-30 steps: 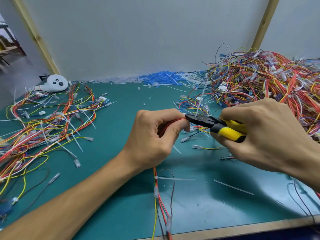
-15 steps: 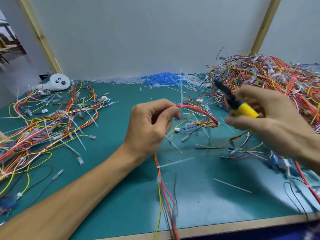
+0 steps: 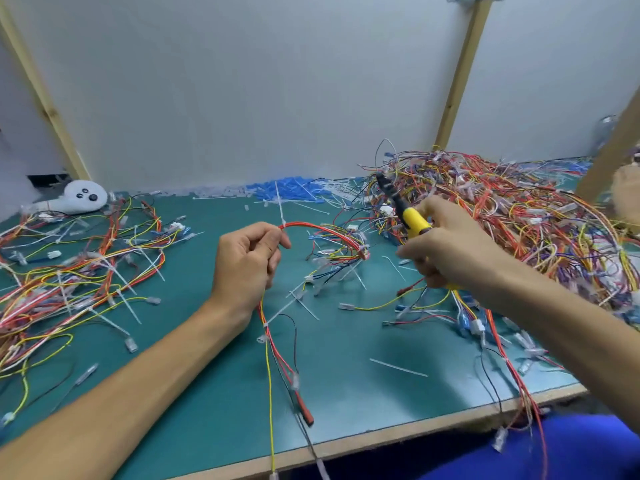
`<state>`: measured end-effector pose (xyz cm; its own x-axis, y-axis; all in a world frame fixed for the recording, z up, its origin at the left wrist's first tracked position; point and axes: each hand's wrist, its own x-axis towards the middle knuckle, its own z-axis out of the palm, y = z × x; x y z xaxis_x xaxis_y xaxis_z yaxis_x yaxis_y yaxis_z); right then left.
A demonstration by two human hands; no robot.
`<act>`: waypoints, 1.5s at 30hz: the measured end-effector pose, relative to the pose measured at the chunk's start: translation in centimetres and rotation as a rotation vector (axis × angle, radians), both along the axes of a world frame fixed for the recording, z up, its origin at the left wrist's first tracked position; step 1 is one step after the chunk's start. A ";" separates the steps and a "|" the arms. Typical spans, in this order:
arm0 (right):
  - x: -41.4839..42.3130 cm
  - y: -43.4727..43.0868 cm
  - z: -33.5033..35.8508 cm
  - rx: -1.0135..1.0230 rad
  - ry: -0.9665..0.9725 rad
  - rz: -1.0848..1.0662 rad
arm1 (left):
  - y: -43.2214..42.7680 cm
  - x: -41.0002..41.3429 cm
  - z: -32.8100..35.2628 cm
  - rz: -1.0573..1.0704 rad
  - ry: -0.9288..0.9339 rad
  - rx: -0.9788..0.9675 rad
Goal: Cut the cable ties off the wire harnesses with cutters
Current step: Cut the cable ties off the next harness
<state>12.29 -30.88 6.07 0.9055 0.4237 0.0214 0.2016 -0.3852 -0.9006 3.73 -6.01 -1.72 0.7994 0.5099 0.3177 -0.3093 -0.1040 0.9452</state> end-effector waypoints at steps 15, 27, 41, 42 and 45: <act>-2.2 5.2 -2.3 0.153 -0.497 0.163 | 1.9 1.3 -0.4 0.333 0.034 -0.159; 2.8 8.0 -7.6 -0.019 -0.873 0.289 | 1.8 1.7 -1.3 0.144 -0.012 0.298; 4.1 5.7 -5.4 -0.129 -0.758 0.393 | 1.2 1.2 -1.3 0.247 -0.057 0.444; 4.0 5.6 -5.2 -0.141 -0.764 0.411 | 1.3 1.2 -1.3 0.248 -0.062 0.479; 3.9 5.5 -5.1 -0.170 -0.788 0.455 | 1.4 0.8 -0.9 0.274 -0.066 0.632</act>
<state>16.19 -25.38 0.97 0.4013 0.7889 0.4654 0.8961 -0.2330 -0.3778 4.56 -4.66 -2.66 0.6370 0.3915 0.6641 -0.2485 -0.7112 0.6576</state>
